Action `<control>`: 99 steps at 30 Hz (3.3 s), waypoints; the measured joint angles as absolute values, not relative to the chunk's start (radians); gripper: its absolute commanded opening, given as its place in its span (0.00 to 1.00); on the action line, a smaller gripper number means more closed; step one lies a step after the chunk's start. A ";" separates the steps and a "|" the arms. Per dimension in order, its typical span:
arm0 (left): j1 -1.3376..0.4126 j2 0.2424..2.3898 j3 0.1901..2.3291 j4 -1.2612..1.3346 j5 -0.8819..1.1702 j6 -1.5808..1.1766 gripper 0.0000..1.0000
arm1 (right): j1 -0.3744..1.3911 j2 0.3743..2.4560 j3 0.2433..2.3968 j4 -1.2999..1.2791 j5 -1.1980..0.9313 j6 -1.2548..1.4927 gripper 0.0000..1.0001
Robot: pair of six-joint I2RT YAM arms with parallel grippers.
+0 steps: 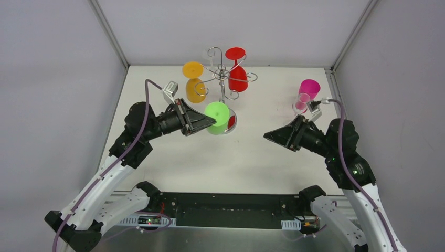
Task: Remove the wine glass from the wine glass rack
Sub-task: Pick up the wine glass from the wine rack, then place the wine glass at the center of the board.
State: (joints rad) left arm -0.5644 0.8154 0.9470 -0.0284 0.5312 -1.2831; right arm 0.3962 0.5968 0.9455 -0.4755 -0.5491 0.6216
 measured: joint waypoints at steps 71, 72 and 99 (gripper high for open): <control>-1.187 0.740 0.883 -0.501 0.216 -0.264 0.00 | 1.077 1.011 0.526 0.416 -0.291 1.339 0.52; -1.190 0.738 0.883 -0.501 0.214 -0.260 0.00 | 1.080 1.013 0.526 0.419 -0.292 1.341 0.51; -1.192 0.688 0.883 -0.506 0.196 -0.234 0.14 | 1.127 1.084 0.527 0.527 -0.292 1.402 0.00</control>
